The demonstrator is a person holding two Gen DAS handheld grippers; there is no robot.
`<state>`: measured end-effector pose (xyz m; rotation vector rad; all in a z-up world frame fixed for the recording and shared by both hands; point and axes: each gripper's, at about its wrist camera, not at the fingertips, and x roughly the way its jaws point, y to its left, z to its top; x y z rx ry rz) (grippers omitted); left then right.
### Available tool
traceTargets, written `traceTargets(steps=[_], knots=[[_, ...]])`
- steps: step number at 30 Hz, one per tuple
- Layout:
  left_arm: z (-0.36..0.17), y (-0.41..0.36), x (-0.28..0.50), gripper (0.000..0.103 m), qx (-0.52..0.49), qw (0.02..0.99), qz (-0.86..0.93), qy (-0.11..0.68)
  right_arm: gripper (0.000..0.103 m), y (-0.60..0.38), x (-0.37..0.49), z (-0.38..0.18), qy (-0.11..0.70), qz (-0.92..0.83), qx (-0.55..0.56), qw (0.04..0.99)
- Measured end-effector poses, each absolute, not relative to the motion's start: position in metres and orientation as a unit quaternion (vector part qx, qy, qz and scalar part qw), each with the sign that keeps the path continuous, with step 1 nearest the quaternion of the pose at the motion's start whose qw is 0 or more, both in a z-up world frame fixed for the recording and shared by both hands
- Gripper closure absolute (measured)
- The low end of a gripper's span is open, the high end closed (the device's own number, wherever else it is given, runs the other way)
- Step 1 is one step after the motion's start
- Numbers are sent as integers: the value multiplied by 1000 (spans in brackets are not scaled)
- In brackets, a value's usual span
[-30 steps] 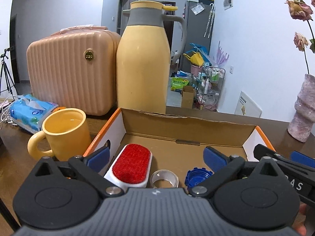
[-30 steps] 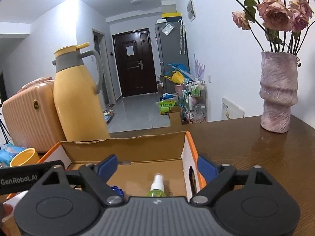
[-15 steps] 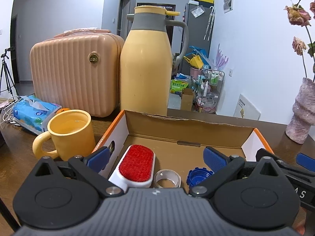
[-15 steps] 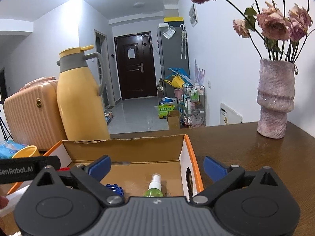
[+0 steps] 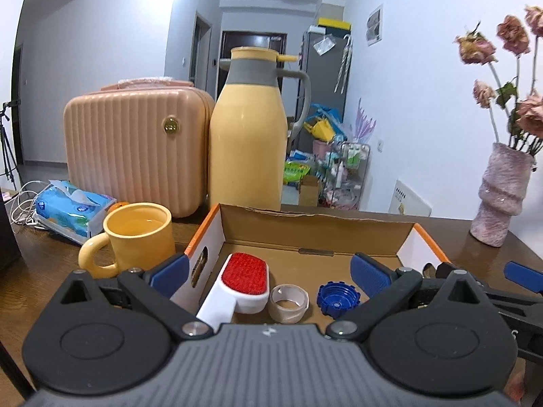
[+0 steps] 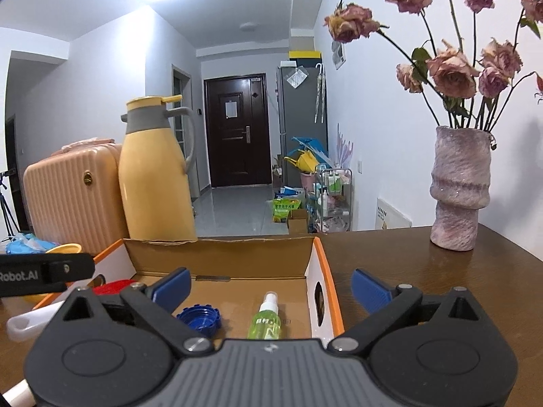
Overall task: Organize rigid objects
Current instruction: 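Move both tools back over the table toward the remaining items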
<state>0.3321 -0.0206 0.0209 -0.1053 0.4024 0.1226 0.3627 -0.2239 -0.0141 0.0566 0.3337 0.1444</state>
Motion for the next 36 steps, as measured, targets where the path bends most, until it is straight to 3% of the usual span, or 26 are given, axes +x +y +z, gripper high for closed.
traceTargets(steps=[36], knots=[[-10, 28, 211, 0, -21, 974, 32, 224, 2, -216, 232, -42, 171, 82, 7, 982]])
